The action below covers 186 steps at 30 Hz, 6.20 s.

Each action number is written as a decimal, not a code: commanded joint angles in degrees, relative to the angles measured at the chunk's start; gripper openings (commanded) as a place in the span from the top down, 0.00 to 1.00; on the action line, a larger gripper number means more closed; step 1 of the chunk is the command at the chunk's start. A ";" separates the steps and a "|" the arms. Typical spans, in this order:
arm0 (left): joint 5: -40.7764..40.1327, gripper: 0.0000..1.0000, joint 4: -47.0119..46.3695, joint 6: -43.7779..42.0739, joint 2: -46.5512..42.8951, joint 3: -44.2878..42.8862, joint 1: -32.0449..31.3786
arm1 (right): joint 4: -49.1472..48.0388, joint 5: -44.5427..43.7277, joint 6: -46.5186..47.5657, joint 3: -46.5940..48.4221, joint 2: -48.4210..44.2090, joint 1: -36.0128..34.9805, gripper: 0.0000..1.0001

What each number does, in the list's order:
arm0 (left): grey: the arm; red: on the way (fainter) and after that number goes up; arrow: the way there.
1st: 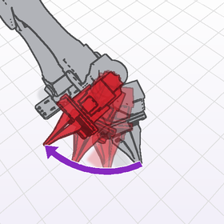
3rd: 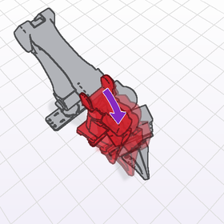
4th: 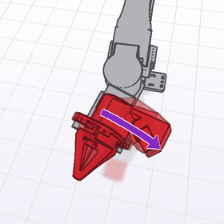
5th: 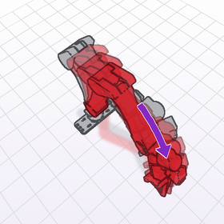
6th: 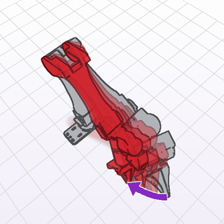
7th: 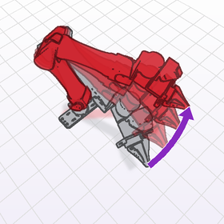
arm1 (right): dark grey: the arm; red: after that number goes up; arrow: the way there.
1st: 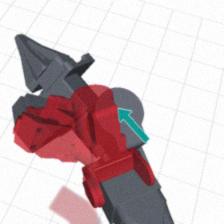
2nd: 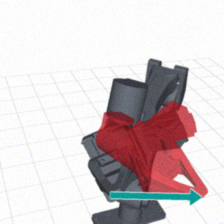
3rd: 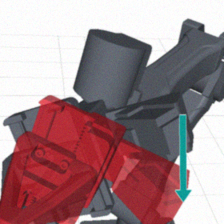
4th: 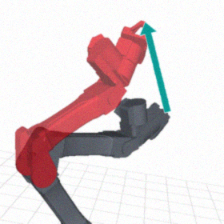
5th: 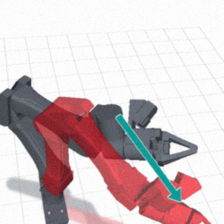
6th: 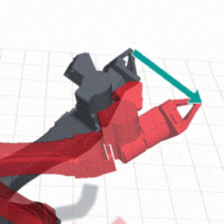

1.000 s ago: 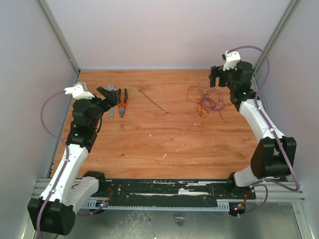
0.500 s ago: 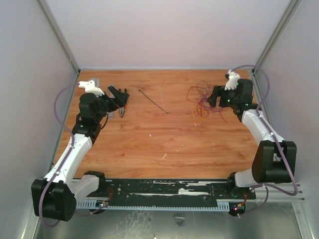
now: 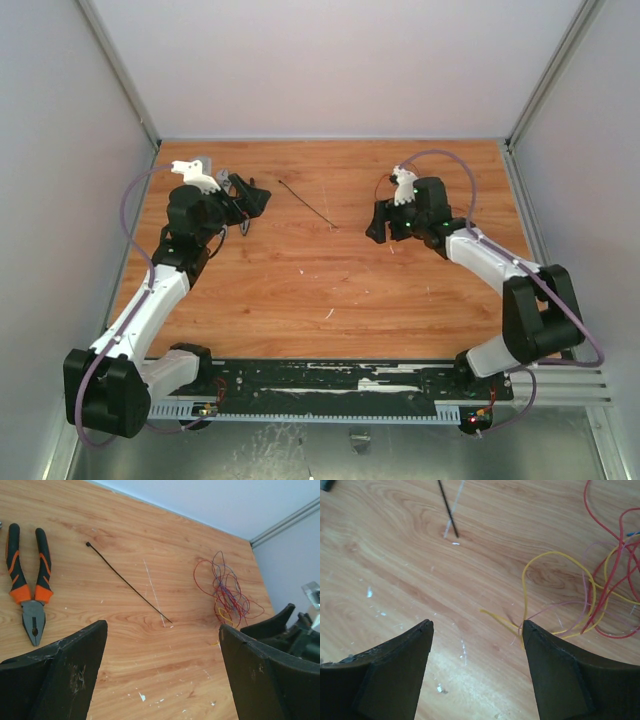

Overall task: Zip-tie the wires
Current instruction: Pick up the cable at the center of the board, then straighten the cable at the center of the board.

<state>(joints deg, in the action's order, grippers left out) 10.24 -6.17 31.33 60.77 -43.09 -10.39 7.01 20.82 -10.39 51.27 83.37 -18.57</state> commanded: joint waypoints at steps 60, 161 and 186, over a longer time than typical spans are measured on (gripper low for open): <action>16.74 0.02 -19.05 24.29 -2.17 1.23 -7.19 | 1.31 16.03 8.16 31.45 -15.11 -2.26 1.00; -15.71 1.00 -0.75 8.66 8.13 10.00 -31.51 | 14.86 -21.00 6.70 -0.36 -7.63 1.38 0.17; -9.02 1.00 1.81 7.68 0.14 15.31 -20.37 | 2.50 -24.30 5.92 -1.74 5.90 9.84 1.00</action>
<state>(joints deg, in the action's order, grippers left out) -1.85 -5.04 40.05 64.29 -30.17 -35.92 11.49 -0.56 -4.60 50.96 94.65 -11.49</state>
